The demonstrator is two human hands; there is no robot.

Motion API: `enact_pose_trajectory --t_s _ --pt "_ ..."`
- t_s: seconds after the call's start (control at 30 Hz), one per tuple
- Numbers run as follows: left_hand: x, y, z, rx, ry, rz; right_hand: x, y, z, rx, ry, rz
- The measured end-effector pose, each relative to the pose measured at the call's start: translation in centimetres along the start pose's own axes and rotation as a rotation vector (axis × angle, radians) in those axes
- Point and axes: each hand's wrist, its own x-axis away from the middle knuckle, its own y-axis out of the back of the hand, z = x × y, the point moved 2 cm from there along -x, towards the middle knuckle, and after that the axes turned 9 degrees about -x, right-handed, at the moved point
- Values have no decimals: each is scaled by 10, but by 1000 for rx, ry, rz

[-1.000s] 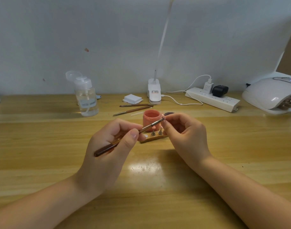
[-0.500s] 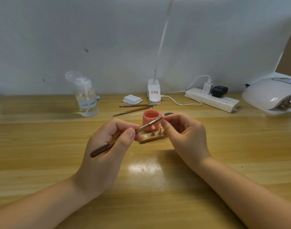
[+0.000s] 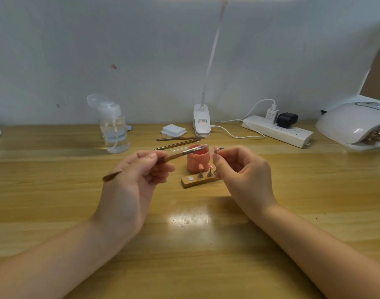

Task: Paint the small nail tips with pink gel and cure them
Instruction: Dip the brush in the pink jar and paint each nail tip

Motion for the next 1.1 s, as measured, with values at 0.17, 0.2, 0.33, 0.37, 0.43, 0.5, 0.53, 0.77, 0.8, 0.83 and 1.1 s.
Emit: enact_pose_trajectory --t_s 0.17,0.2,0.33,0.37,0.43,0.5,0.53,0.77,0.8,0.83,1.1 --pt "-18 12 11 259 334 -174 -1 -5 6 -12 -48 -32" --pt "-20 13 11 271 334 -186 -1 -7 7 -18 -57 -29" --pt "-23 14 12 262 320 -206 3 -20 8 25 -107 68" --pt "-24 14 12 255 319 -210 4 -24 7 71 -111 106" --pt "-24 15 13 249 317 -221 7 -31 5 223 -90 171" --pt "-24 16 13 243 320 -237 9 -36 3 349 -71 217" --pt "-24 16 14 238 323 -245 10 -38 2 387 -66 227" --pt "-24 14 17 212 334 -247 5 -39 -2 634 -61 275" --pt "-24 15 16 214 333 -247 4 -37 -2 670 -59 285" --pt "-24 15 16 217 331 -248 5 -36 -1 700 -55 297" --pt "-25 18 18 223 324 -246 -26 18 2 1069 -264 466"
